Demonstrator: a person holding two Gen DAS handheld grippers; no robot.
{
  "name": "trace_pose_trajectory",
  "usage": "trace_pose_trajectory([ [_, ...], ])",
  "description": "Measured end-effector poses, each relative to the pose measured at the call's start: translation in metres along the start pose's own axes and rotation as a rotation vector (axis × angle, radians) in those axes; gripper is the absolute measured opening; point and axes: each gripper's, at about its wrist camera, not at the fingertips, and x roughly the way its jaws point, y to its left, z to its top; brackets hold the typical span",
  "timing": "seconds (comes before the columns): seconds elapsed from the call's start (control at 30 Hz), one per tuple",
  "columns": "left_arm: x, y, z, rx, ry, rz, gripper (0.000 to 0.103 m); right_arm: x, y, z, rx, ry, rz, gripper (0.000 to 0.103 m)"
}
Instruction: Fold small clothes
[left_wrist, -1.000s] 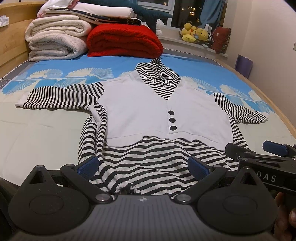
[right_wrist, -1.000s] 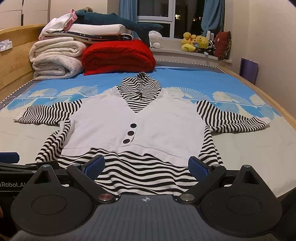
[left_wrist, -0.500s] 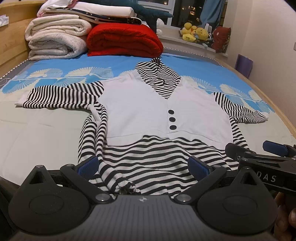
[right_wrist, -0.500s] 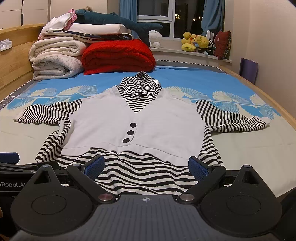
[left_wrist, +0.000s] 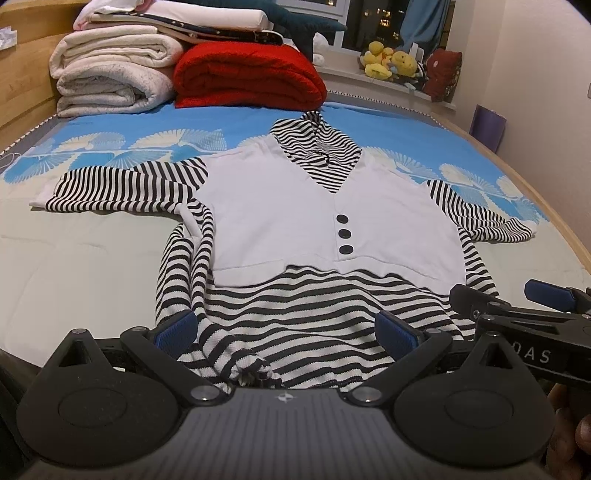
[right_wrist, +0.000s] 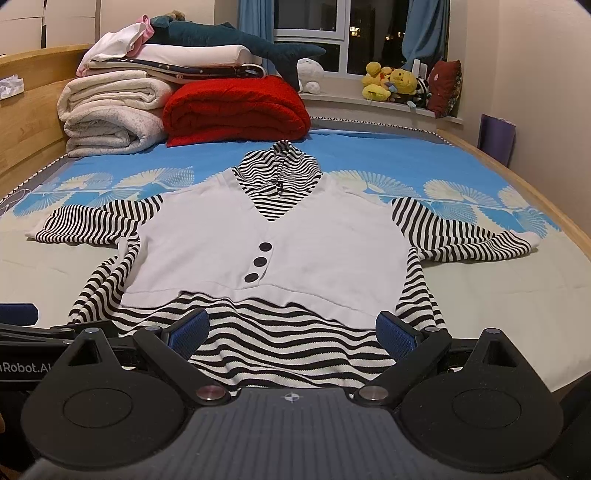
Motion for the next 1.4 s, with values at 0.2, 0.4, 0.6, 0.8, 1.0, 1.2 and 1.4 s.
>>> trace_pose_trajectory([
  [0.2,-0.001,0.002,0.007,-0.103,-0.056,-0.092,0.102,0.003,0.002,-0.002,-0.006,0.018,-0.002,0.097],
  [0.4,0.004,-0.001,0.006,-0.038,-0.033,-0.036,0.102,0.001,-0.001,-0.001,-0.002,0.02,-0.006,0.097],
  [0.6,0.005,-0.001,0.005,-0.033,-0.024,-0.025,0.102,0.001,-0.001,0.001,0.0,0.023,-0.008,0.097],
  [0.8,0.006,-0.001,0.005,-0.031,-0.022,-0.023,0.102,0.002,0.0,0.0,-0.002,0.022,-0.008,0.097],
  [1.0,0.0,-0.002,0.006,-0.022,-0.055,-0.013,0.098,0.001,-0.001,0.004,0.005,0.01,-0.018,0.097],
  [1.2,-0.013,0.018,0.05,-0.03,-0.09,-0.026,0.074,-0.006,-0.01,0.012,0.043,-0.044,-0.046,0.097],
  [1.4,-0.002,0.063,0.143,-0.049,-0.205,-0.014,0.051,-0.014,-0.028,0.02,0.107,-0.116,-0.07,0.093],
])
